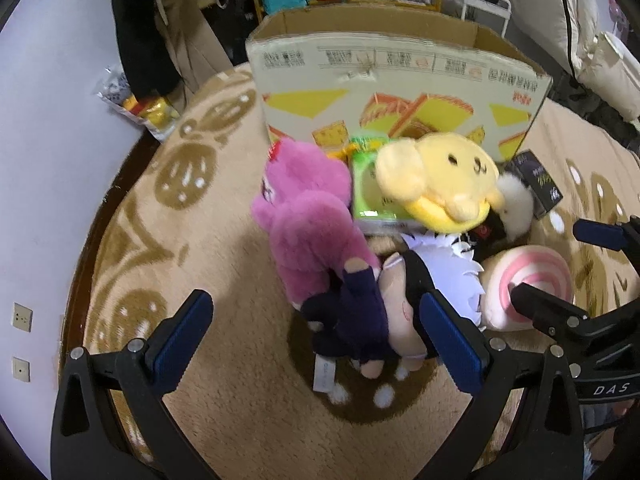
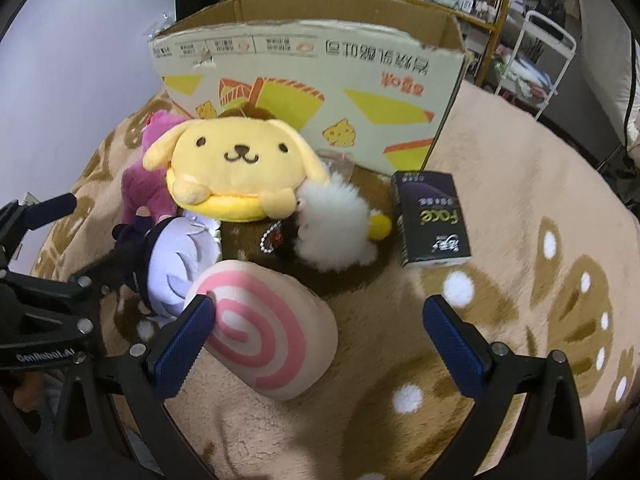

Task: Organize soft objects
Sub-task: 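Lower the right gripper onto the pink-swirl cushion and close it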

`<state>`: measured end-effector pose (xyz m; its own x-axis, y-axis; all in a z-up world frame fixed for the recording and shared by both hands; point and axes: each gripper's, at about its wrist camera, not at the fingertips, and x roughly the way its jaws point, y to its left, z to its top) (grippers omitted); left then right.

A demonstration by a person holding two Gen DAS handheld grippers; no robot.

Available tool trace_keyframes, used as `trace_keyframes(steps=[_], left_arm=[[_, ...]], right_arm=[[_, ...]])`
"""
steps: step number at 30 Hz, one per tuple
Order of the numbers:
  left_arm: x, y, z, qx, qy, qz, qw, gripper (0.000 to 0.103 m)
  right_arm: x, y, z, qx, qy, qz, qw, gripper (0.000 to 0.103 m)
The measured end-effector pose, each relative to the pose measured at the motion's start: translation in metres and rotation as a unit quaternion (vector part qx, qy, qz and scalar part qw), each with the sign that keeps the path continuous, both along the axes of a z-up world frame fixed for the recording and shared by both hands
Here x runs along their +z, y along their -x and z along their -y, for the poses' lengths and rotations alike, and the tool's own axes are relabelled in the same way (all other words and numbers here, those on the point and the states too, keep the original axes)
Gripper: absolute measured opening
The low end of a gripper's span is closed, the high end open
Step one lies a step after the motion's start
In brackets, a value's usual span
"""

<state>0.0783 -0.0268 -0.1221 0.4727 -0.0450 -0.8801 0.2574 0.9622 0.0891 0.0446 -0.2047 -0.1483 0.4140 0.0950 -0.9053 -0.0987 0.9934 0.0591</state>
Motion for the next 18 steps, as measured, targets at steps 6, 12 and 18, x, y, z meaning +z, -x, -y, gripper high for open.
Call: trace_keyframes(steps=[6,12,18], left_arm=[[-0.005,-0.001,-0.001,-0.003,0.011,-0.01,0.9999,0.102],[-0.017,-0.007,-0.01,0.01,0.048,-0.05,0.9975,0.102],[-0.037,-0.016,-0.028,0.059,0.13,-0.112,0.9835,0.103]], right_arm=[[-0.007,-0.003,0.001,0.001,-0.016,-0.023,1.0,0.103],[-0.014,-0.006,0.0,0.007,-0.037,-0.036,0.999,0.099],[-0.017,-0.006,-0.005,0.011,-0.039,-0.043,0.998,0.095]])
